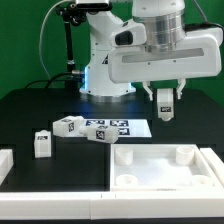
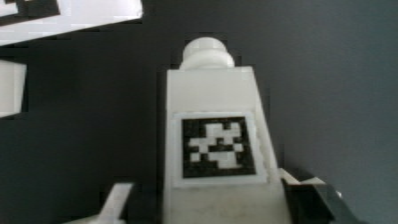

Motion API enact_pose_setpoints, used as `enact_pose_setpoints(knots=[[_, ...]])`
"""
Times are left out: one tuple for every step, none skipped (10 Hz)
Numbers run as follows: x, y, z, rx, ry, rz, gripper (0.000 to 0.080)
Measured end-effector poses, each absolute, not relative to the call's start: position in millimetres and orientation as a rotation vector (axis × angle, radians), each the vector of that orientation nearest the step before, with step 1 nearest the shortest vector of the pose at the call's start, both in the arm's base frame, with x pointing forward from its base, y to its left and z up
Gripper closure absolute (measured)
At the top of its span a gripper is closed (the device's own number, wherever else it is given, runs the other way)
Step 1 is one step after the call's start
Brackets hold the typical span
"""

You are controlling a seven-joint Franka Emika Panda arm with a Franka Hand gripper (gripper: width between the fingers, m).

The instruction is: Assemble one leg

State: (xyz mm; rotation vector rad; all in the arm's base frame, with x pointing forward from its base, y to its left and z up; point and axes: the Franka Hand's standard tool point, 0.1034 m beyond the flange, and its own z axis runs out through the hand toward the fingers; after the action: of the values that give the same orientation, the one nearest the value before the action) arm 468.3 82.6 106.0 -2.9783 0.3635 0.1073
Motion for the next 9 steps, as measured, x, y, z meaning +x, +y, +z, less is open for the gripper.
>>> enact_pose_setpoints(knots=[[471, 83, 106.8, -2.993, 0.353, -0.004, 0.0506], [481, 86, 115.5, -3.004, 0.31, -0.081, 0.0506], [500, 90, 130.7, -3.008, 0.261, -0.144, 0.0506], [522, 98, 147.3, -3.02, 0.21, -0.26, 0.0506], [535, 107, 158.1, -3.024, 0.149, -0.38, 0.0506], [534, 108, 156.8, -3.013, 0.153, -0.446, 0.0506], [533, 107, 154.7, -2.991, 0.15, -0.571, 0.0506], [530, 108, 151.7, -2.986, 0.14, -0.613, 0.0506], [534, 103, 153.4, -3.0, 0.083, -0.609, 0.0506]])
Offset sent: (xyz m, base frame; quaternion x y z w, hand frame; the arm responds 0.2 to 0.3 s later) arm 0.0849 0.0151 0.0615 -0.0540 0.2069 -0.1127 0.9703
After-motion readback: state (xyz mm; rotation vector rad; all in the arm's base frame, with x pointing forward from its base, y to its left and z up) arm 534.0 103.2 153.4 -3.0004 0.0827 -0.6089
